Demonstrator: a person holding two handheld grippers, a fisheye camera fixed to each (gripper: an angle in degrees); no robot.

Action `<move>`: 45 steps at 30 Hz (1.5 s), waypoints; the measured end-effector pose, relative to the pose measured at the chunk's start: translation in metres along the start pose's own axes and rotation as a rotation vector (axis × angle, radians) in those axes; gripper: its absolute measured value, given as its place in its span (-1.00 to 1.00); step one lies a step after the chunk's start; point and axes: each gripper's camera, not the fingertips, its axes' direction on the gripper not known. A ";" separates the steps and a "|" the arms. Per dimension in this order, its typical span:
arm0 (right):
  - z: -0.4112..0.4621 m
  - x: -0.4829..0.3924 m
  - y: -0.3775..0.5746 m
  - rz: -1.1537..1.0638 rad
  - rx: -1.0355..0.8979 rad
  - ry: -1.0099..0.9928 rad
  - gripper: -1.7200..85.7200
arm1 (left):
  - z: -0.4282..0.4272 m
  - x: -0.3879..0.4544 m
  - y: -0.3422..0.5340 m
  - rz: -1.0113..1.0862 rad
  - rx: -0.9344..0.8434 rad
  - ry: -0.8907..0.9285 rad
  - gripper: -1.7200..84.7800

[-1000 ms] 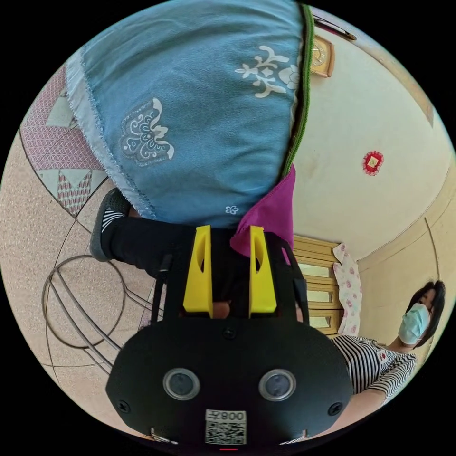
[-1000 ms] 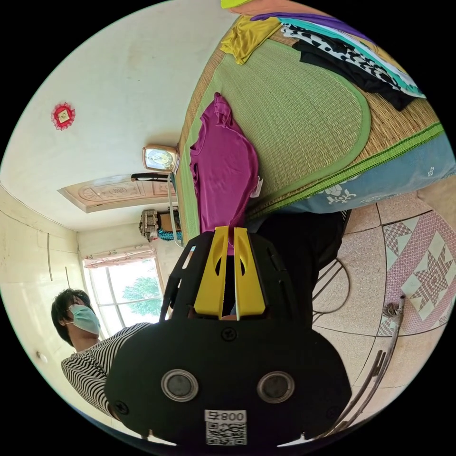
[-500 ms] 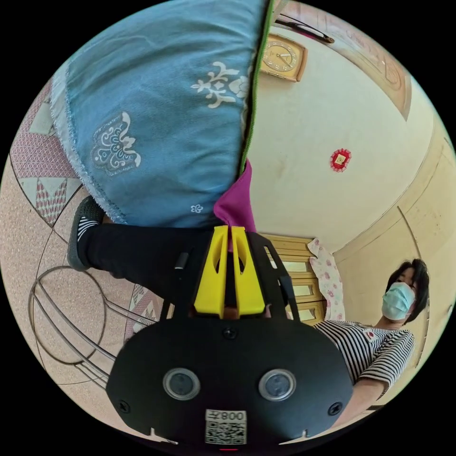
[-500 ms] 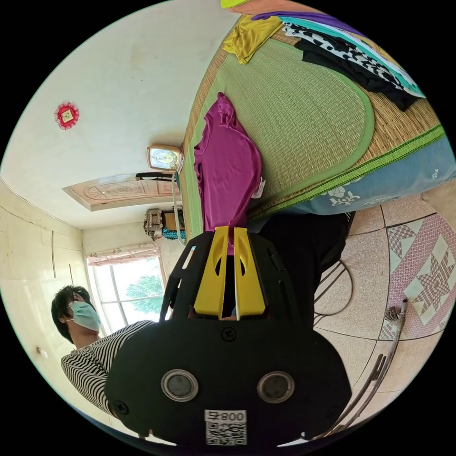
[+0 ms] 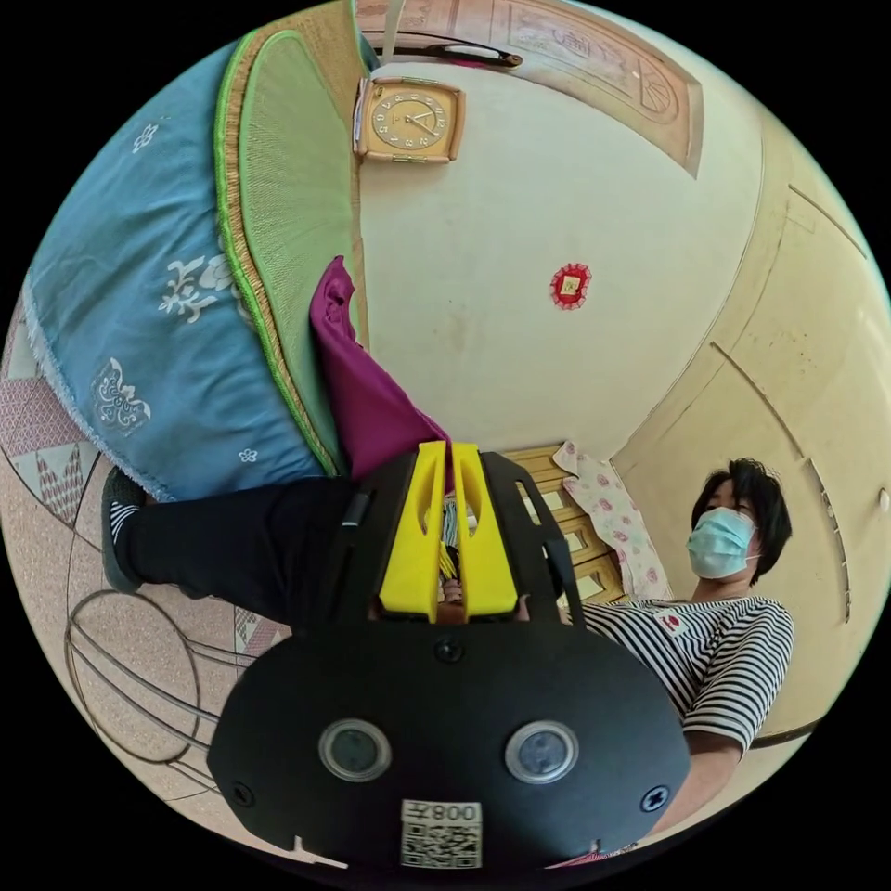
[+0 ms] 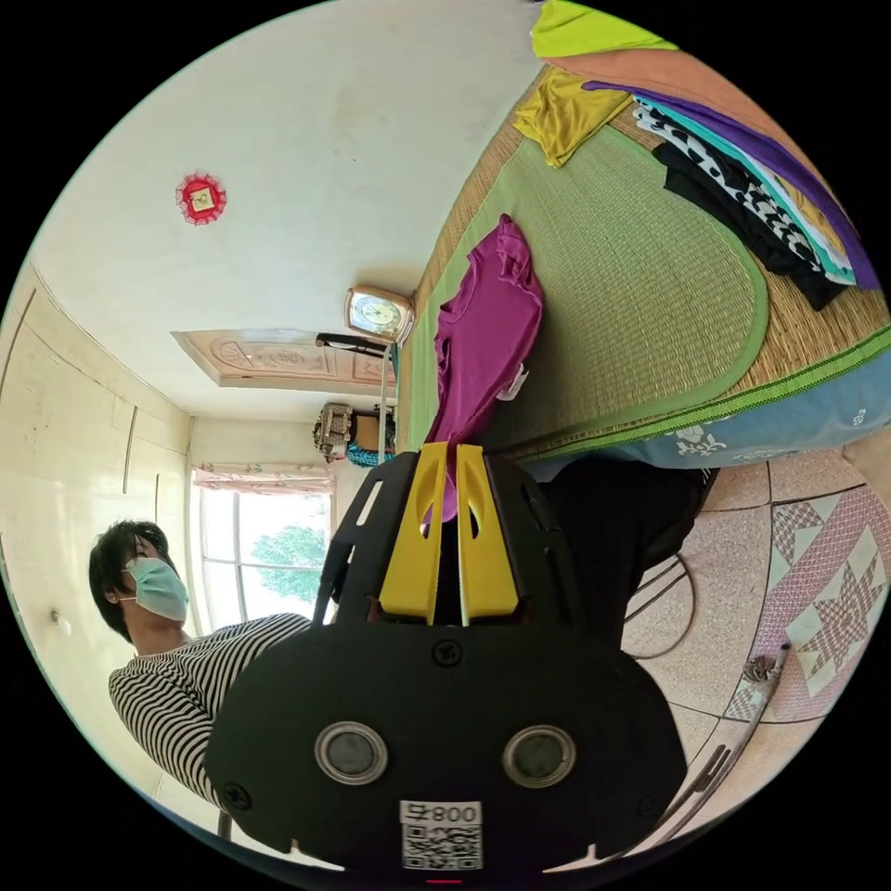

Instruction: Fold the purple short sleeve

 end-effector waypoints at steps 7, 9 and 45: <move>-0.003 0.005 0.011 0.010 0.010 -0.011 -0.93 | 0.015 0.015 0.007 -0.024 0.011 -0.009 -0.94; -0.003 0.005 0.015 0.009 0.012 -0.022 -0.93 | 0.022 0.023 0.010 -0.026 0.007 -0.008 -0.94; 0.035 -0.112 -0.160 -0.146 0.080 -0.010 -0.92 | 0.302 0.108 -0.193 0.105 -0.081 -0.082 -0.93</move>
